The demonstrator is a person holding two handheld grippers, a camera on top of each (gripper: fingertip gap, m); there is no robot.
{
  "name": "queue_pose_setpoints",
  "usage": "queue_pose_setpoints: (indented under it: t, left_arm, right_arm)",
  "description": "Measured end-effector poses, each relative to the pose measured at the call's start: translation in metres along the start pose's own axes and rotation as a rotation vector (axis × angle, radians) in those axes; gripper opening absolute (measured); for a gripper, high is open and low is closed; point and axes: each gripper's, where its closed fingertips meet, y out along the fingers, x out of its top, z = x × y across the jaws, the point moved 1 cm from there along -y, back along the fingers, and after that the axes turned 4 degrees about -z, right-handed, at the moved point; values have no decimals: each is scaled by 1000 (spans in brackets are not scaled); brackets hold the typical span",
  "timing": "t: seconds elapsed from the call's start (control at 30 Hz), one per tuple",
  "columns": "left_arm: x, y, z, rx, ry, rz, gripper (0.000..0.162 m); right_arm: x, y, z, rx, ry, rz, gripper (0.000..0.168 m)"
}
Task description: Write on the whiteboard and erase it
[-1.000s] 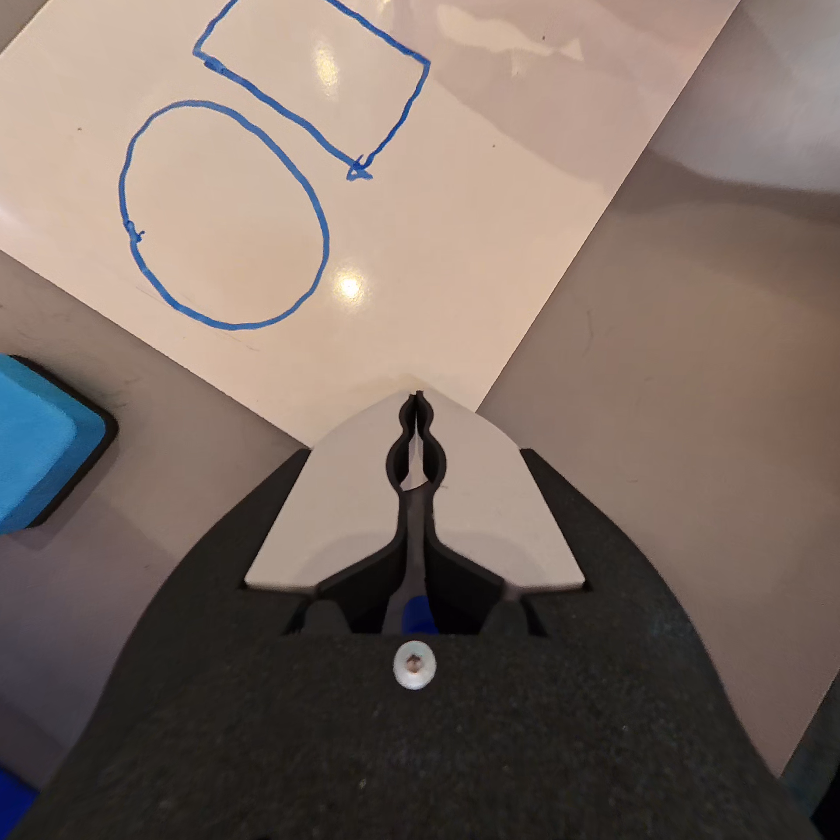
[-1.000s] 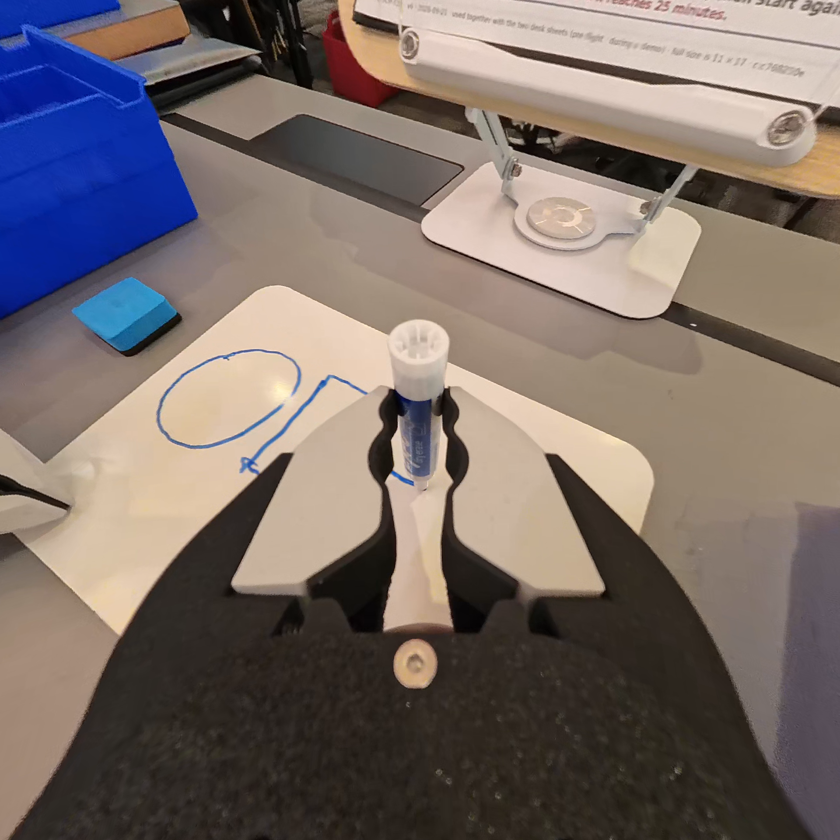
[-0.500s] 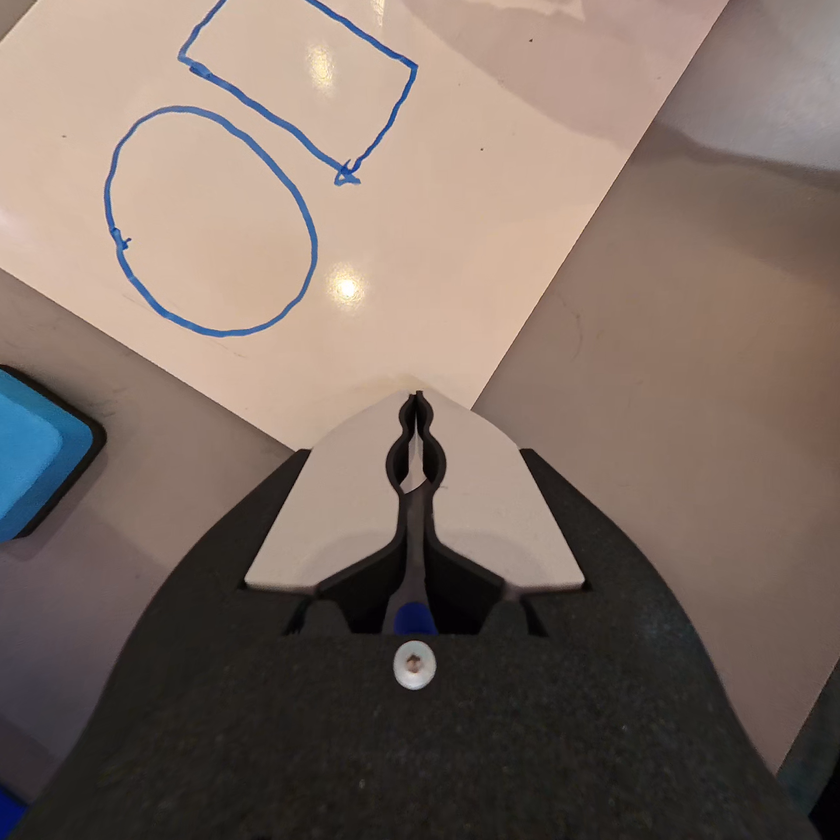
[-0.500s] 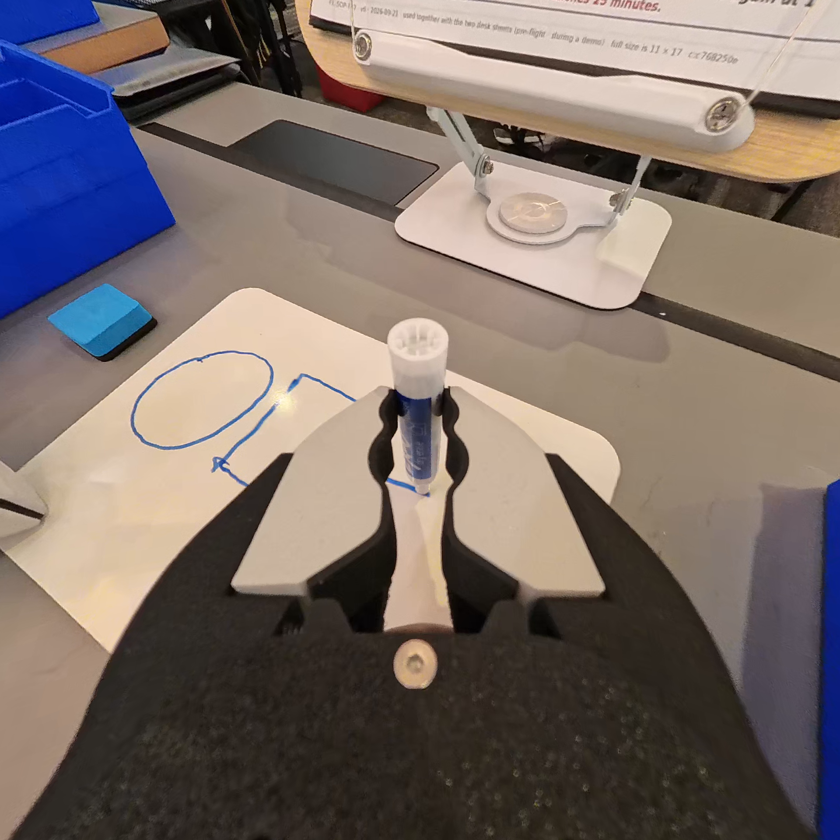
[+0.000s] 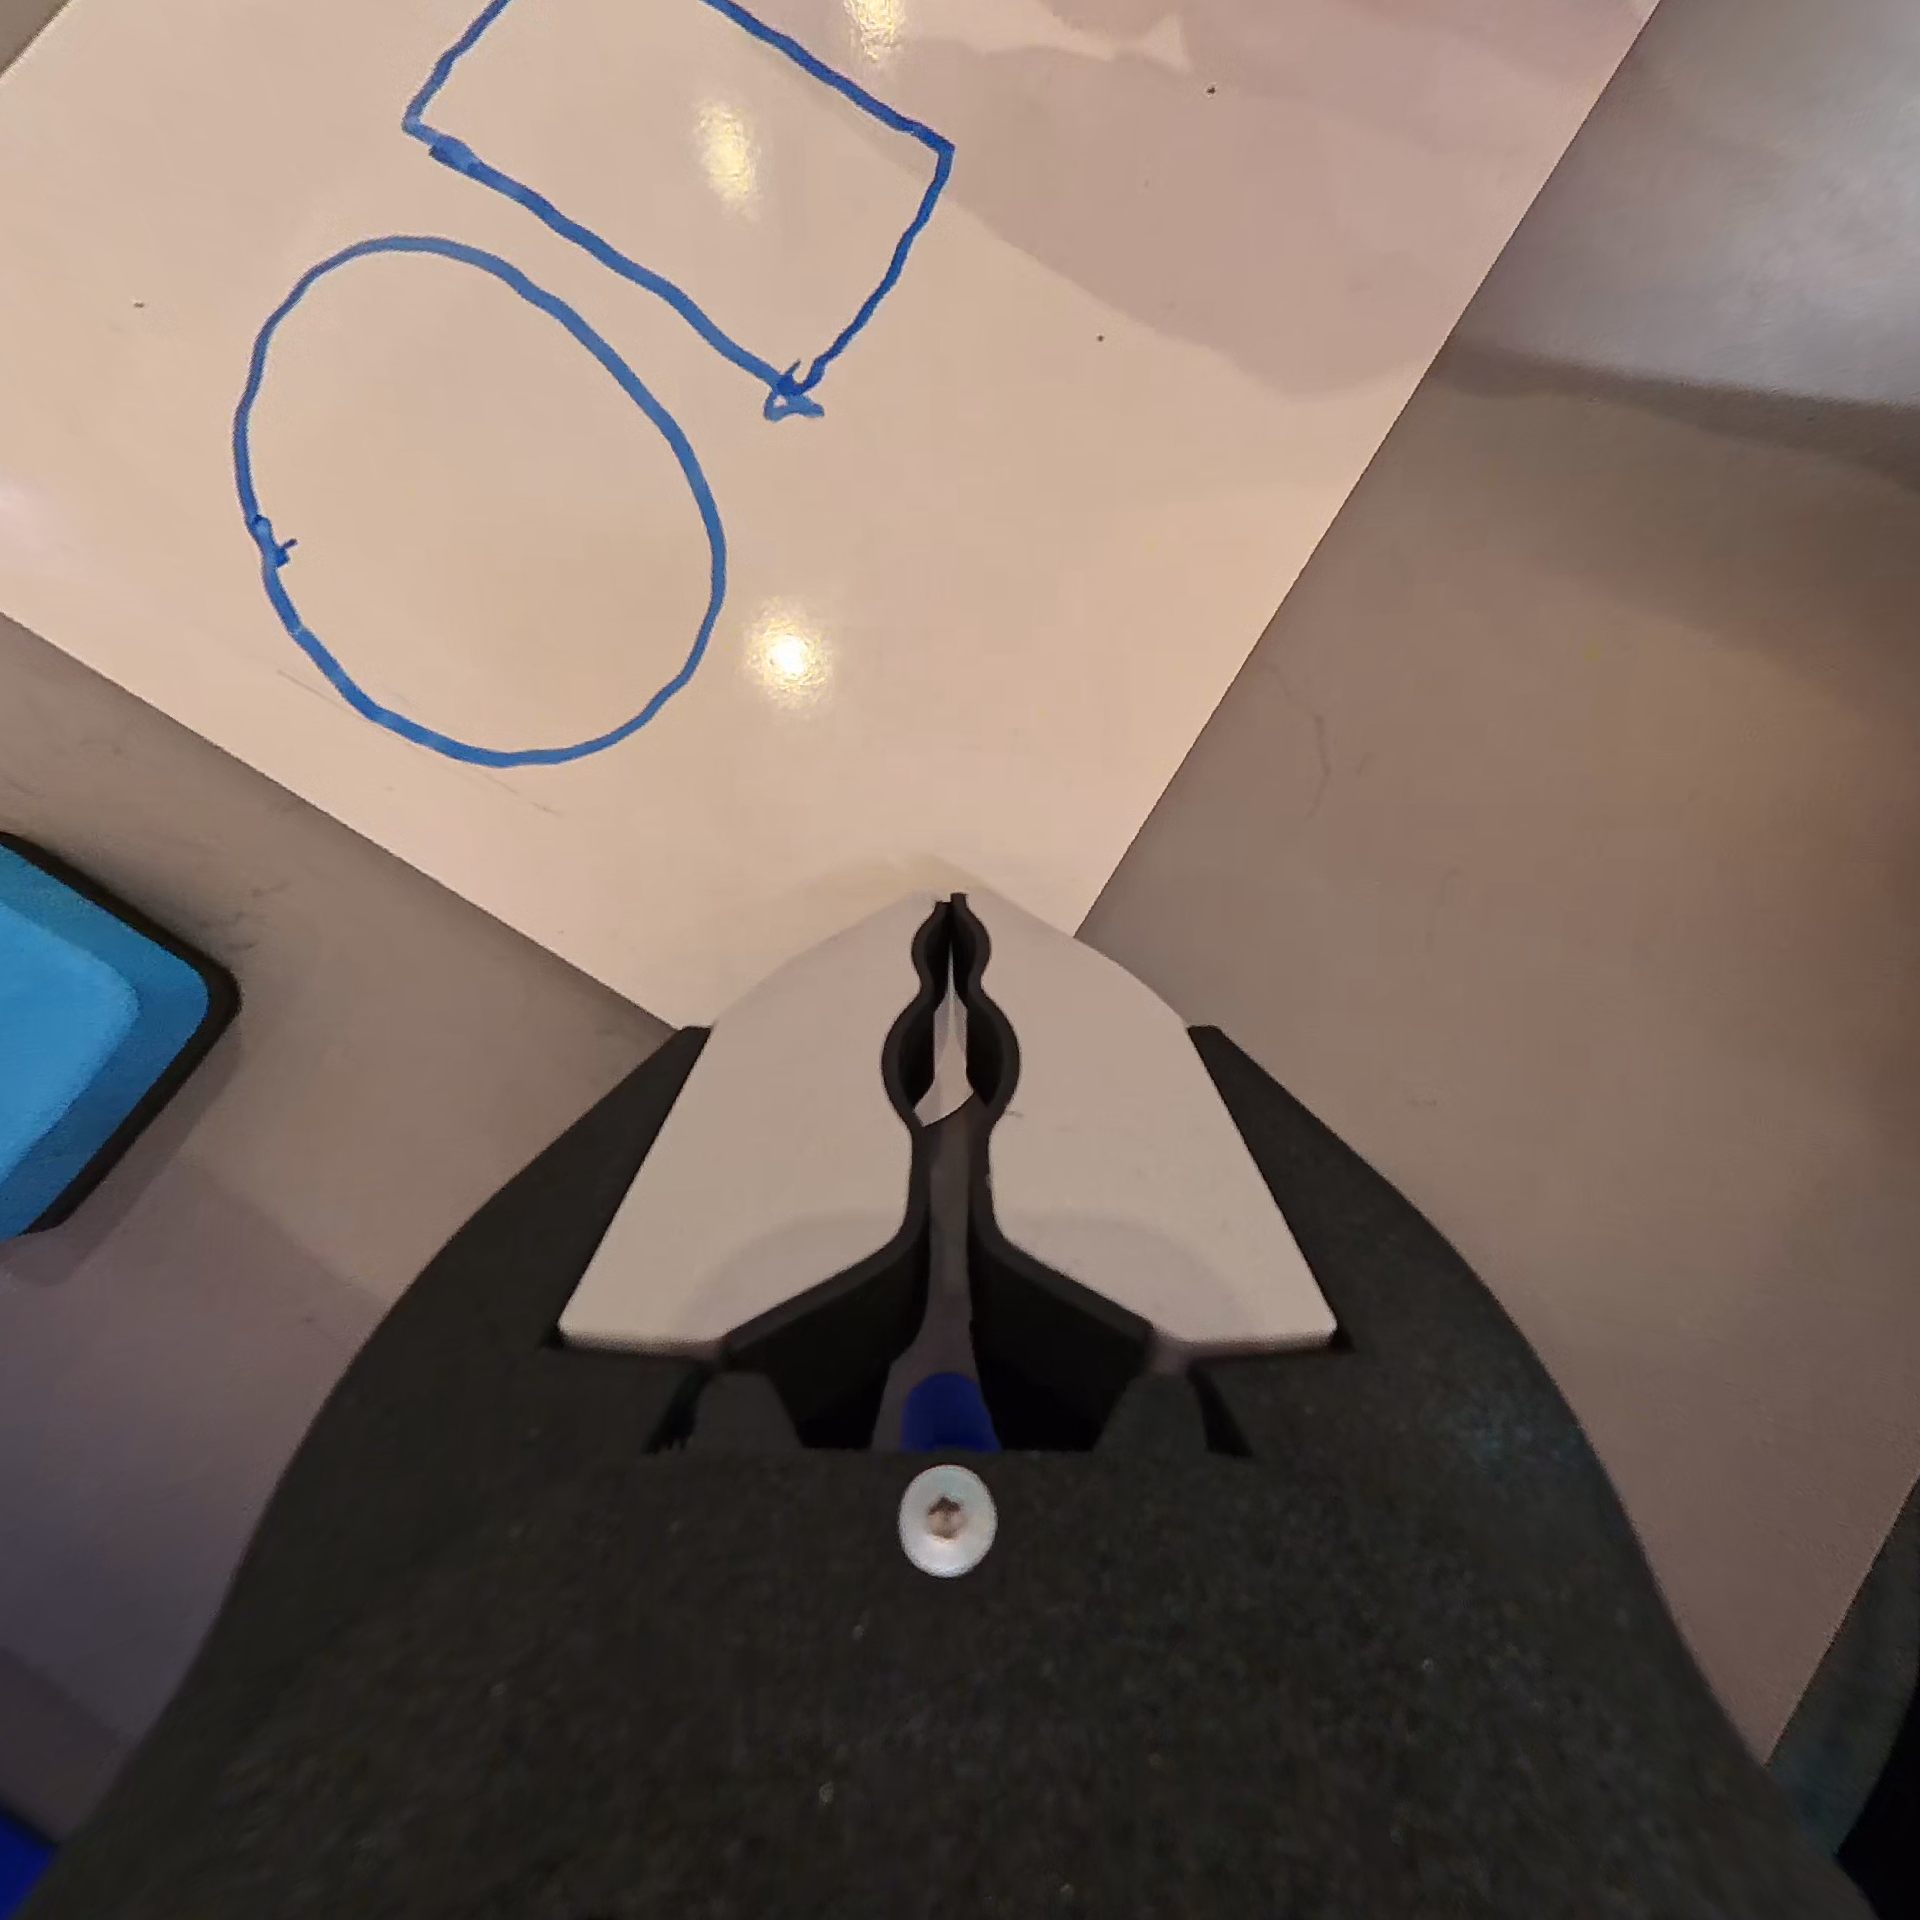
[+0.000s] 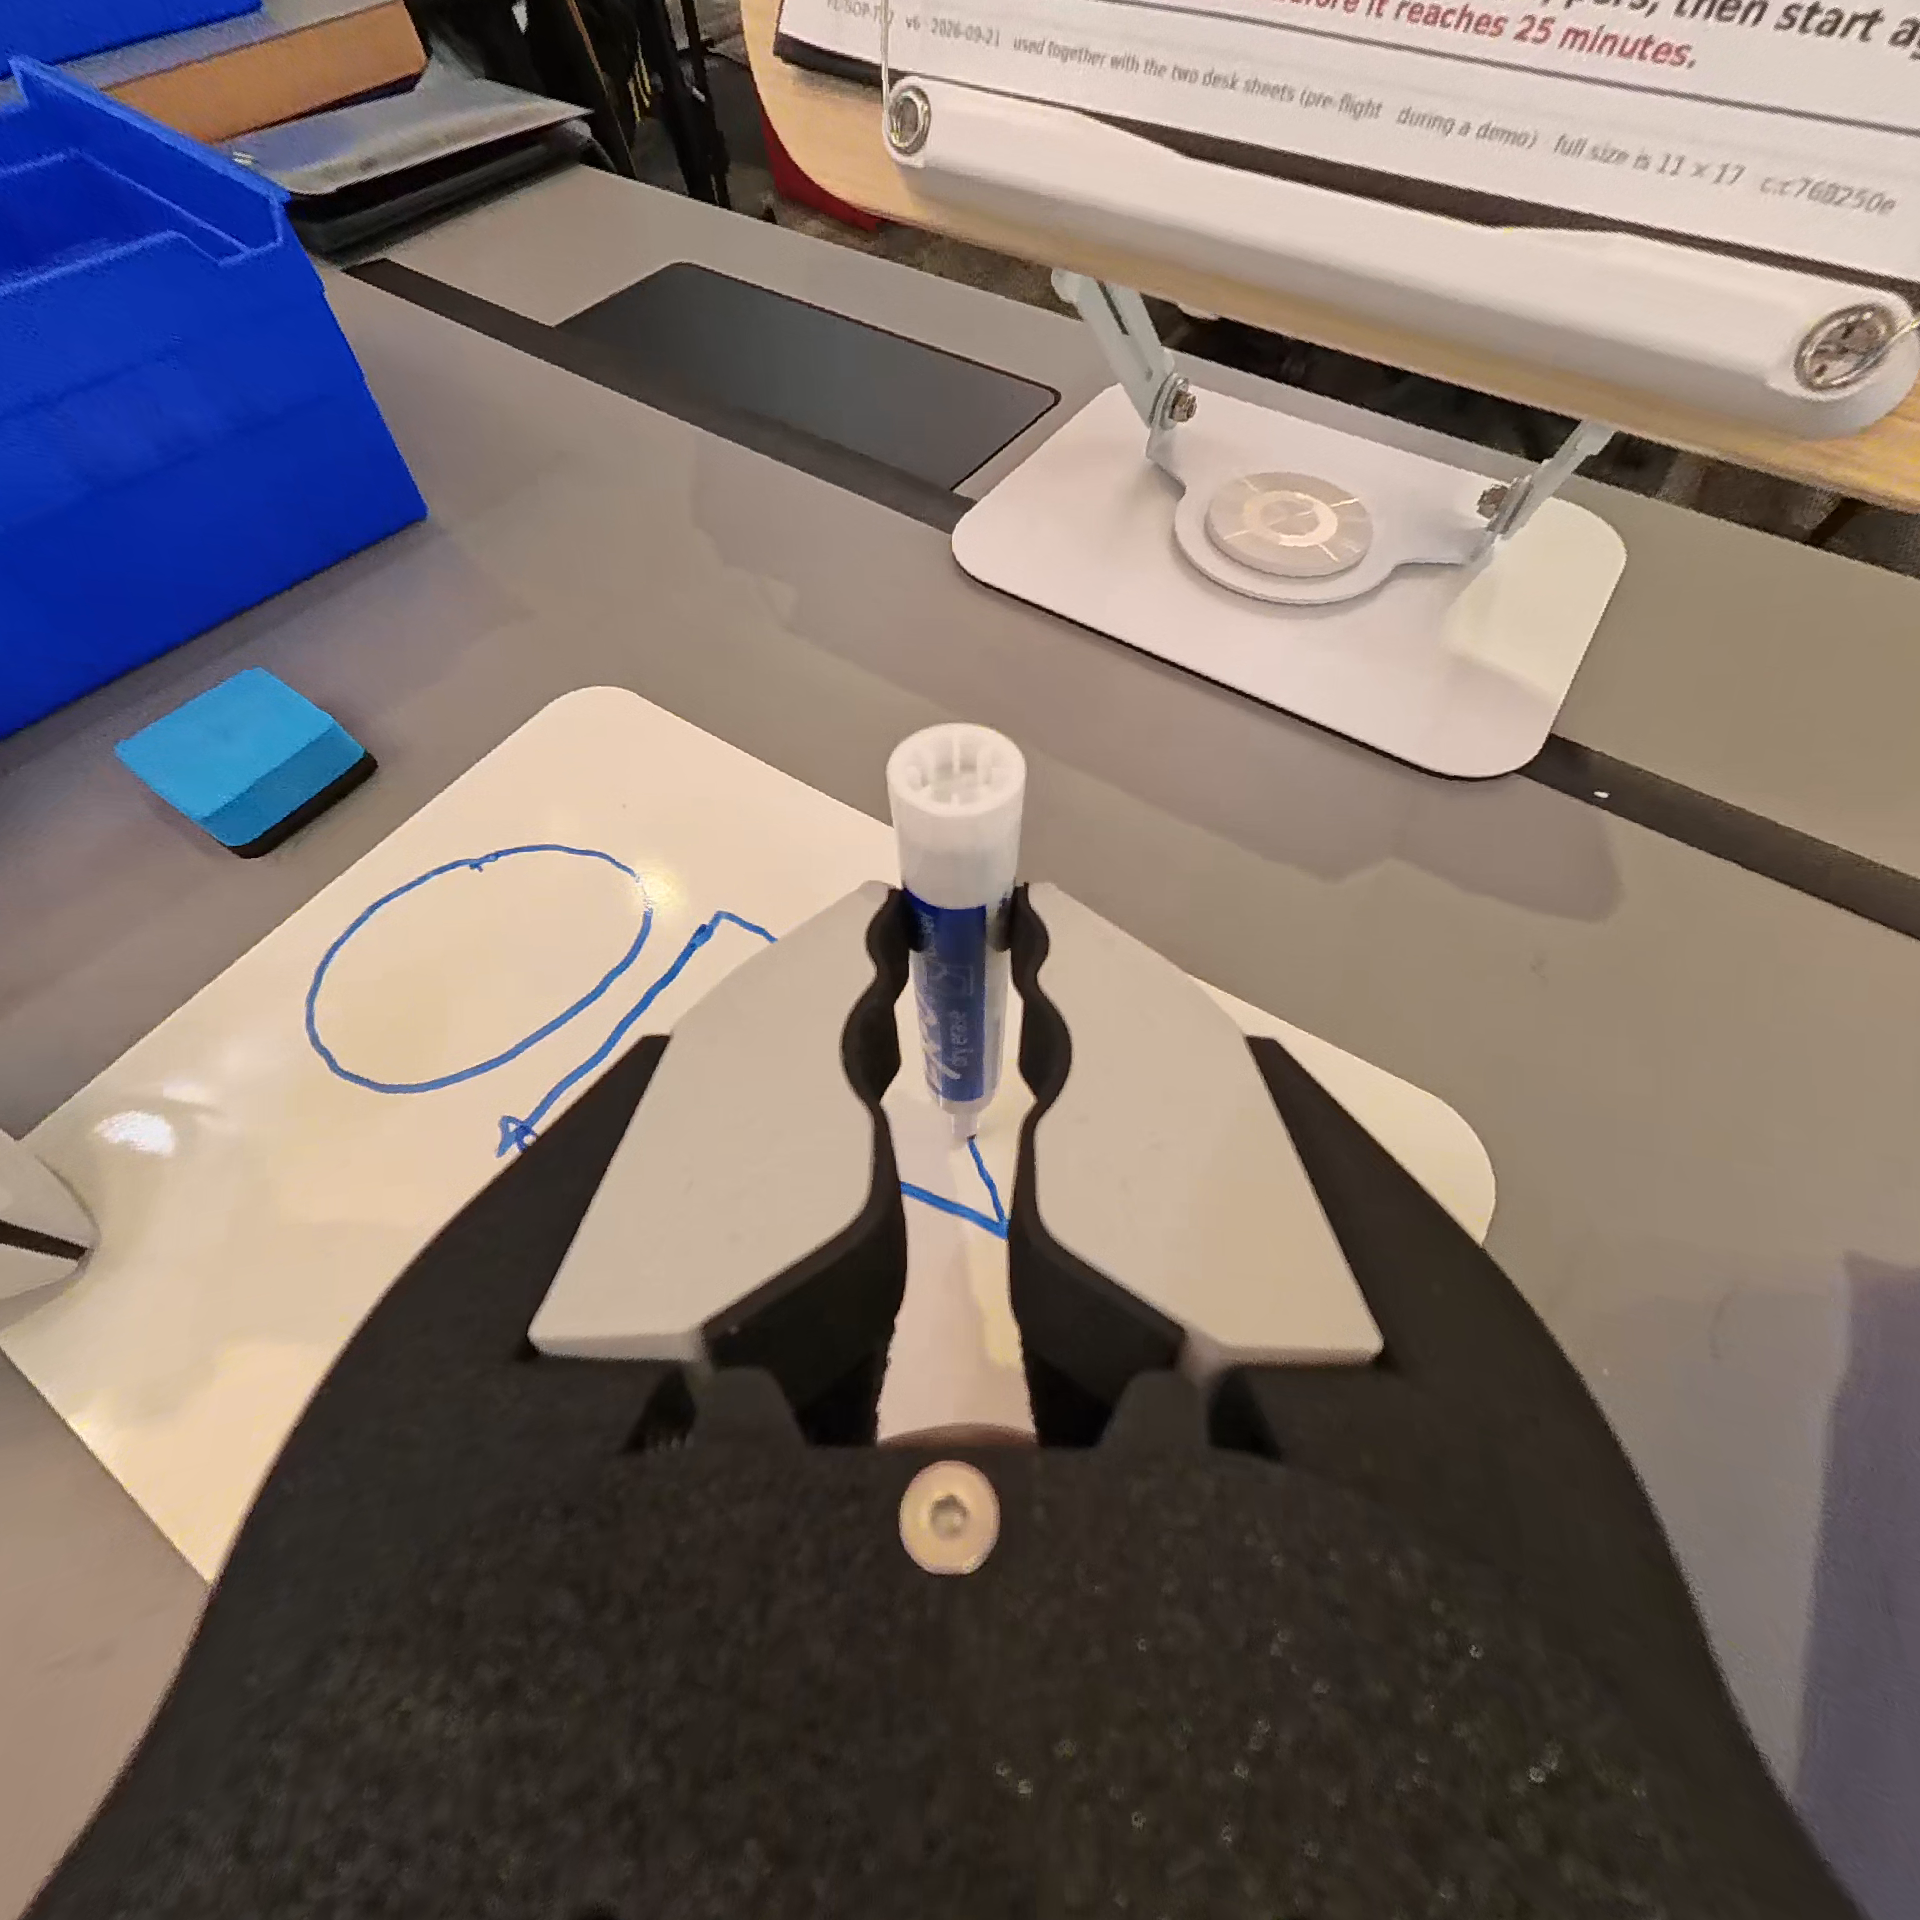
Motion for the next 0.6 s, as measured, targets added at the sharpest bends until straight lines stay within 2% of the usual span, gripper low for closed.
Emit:
queue_pose_setpoints:
  t: [0.6]
  left_arm:
    - [0,1,-1,8,9,10,0]
  right_arm:
    - [-11,-26,-15,-10,41,3,18]
